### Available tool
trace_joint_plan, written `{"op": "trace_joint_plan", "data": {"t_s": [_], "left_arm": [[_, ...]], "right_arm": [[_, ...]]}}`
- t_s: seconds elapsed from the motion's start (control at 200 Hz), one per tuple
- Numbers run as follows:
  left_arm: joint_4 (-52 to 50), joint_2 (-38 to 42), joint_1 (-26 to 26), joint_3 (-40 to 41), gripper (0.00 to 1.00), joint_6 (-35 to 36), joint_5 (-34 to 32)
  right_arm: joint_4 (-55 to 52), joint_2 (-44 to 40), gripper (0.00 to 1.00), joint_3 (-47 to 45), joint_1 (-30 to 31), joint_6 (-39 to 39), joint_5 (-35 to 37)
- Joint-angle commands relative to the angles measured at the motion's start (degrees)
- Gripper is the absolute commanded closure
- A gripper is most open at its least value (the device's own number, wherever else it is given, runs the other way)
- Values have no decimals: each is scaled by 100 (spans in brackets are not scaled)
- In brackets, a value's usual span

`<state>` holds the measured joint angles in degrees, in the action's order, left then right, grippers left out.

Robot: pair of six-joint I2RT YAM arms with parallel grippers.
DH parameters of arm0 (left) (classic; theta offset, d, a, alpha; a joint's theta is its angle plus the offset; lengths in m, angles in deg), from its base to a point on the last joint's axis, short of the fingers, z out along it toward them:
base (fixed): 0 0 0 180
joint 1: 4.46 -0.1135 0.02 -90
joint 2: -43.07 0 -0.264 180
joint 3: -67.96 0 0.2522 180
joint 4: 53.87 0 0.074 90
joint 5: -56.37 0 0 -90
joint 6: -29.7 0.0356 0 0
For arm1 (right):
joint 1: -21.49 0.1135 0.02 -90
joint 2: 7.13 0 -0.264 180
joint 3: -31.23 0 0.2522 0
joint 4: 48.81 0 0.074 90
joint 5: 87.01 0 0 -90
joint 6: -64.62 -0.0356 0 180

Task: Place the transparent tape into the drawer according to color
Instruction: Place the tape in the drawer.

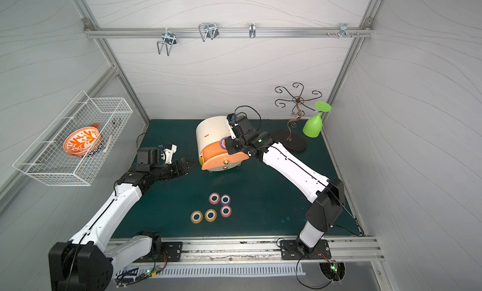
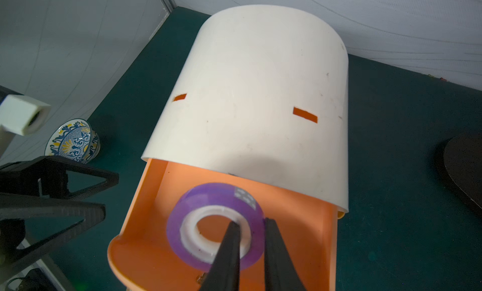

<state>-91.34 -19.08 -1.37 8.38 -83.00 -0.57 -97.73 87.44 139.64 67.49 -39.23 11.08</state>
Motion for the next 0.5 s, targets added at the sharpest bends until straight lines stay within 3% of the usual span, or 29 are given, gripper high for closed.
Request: {"op": "trace_joint_plan", "data": {"t_s": [0.0,0.1,0.17,0.495], "left_arm": [[176,32,-15,-21,0,64,78],[190,18,-19,-23,0,59,69],[191,15,-19,-32,0,55,69],[163,37,-19,-23,0,68,8]], "right_arm": [[17,11,92,-55,6,100,-130],[46,-37,64,-86,17,182,-144],[93,-97,53,-100,14,223,-141],[-26,-832,28,-375,82,243,8]]}}
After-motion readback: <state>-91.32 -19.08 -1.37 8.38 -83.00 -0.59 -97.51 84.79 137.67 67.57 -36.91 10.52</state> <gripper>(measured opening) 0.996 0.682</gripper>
